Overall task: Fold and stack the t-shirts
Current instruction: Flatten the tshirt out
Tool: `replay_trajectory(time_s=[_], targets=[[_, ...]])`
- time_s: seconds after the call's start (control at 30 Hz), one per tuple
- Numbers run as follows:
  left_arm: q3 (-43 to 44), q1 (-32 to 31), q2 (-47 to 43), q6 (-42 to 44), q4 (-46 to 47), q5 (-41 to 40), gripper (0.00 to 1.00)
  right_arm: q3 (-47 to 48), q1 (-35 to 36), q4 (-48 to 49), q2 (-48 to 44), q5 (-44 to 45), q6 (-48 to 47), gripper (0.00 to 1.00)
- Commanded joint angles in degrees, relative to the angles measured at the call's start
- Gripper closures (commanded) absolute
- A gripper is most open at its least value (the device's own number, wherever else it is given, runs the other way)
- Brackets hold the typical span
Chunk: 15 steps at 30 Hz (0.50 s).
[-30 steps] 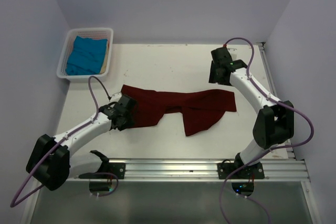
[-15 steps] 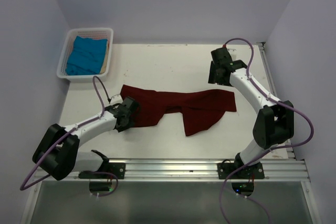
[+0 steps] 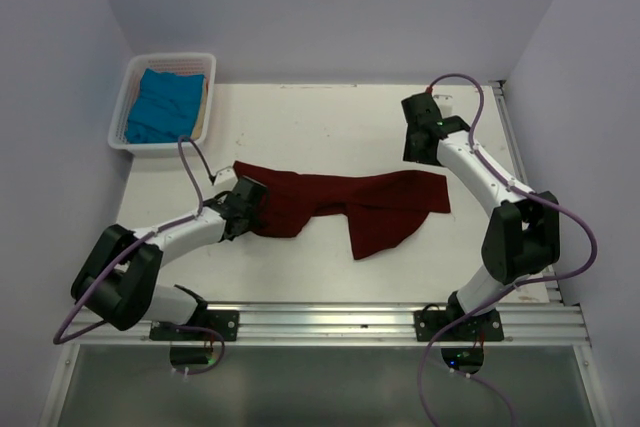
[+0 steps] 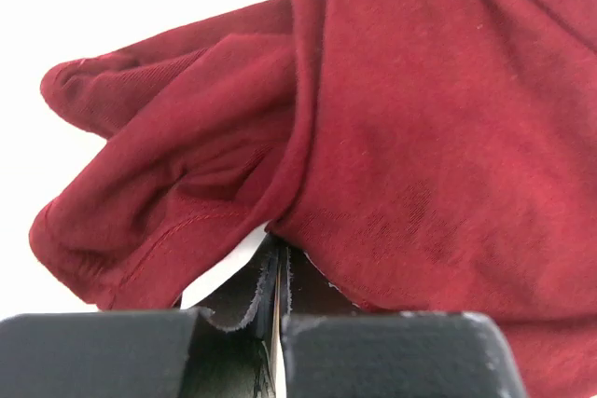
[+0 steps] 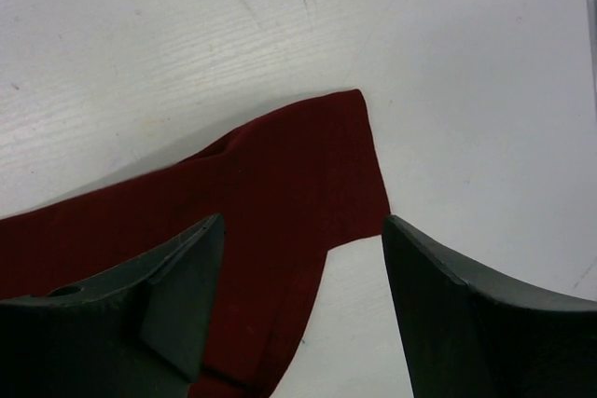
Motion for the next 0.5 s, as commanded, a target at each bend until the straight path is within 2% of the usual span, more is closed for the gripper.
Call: replay_trajectory(time_s=[0.0,0.1,0.27,0.4,0.47], targets=[[-2.22,0.34,3.81,1.19,0.54,3.5,1.0,-1.06,-0.55,0.24,-1.14,4.82,2.03,0.33],[-1.61,0.34,1.1,1.55,-1.13,3.5,1.0,-1.94,-2.57,-0.55,-0.61,5.62,3.96,0.39],[2.78,0.08,-6.63,2.69,-8.14,3.41,1.0,-4.58,-6.35,0.15,0.79,4.13,6.69,0.56],[9.27,-0.1,-14.18,3.48,-13.6,3.33,1.0,-6.51,-8.55,0.94,2.37,1.58,8.53,0.76],[11.56,-0.1,-16.48,4.09,-15.88,3.06,1.0,-8.0,-9.16,1.47,2.99,0.44,9.15,0.77]])
